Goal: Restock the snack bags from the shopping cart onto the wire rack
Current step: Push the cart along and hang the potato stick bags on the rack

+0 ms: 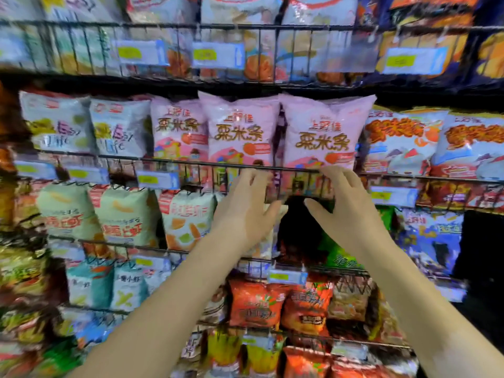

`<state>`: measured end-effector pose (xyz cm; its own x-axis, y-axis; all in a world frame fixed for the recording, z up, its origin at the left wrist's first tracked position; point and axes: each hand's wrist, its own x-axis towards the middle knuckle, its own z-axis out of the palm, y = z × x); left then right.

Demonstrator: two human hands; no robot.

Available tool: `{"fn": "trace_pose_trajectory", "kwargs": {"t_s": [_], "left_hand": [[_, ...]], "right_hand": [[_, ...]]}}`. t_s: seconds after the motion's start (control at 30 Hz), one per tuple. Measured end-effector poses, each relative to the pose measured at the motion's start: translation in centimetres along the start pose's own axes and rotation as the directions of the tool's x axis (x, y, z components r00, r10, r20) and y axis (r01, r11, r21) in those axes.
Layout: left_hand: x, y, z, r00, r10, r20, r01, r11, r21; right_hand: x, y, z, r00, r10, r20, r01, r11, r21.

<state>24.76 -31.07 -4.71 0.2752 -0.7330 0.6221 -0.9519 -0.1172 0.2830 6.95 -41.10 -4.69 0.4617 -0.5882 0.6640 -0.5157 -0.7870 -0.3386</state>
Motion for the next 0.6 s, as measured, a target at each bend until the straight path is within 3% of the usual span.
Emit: {"fn": "trace_pose_trajectory", "kwargs": {"t_s": [0.13, 0.2, 0.6], "left_hand": [[-2.5, -6.0, -2.8, 0.994, -0.062, 0.095, 0.06, 0.998, 0.028], [-3.5, -8.4, -4.1, 0.996, -0.053, 0.077, 0.052, 0.999, 0.012], [-5.7, -17.9, -11.5, 0.984, -0.176, -0.028, 0.178, 0.975, 0.129]], "right_hand": [[-0.8, -5.7, 3.8, 0.992, 0.079, 0.098, -0.083, 0.996, 0.031], [-0.8, -8.0, 5.0, 0.987, 0.096, 0.13, -0.103, 0.993, 0.051], [3.9, -17.1, 9.9, 0.988, -0.072, 0.137, 0.046, 0.981, 0.189]]}}
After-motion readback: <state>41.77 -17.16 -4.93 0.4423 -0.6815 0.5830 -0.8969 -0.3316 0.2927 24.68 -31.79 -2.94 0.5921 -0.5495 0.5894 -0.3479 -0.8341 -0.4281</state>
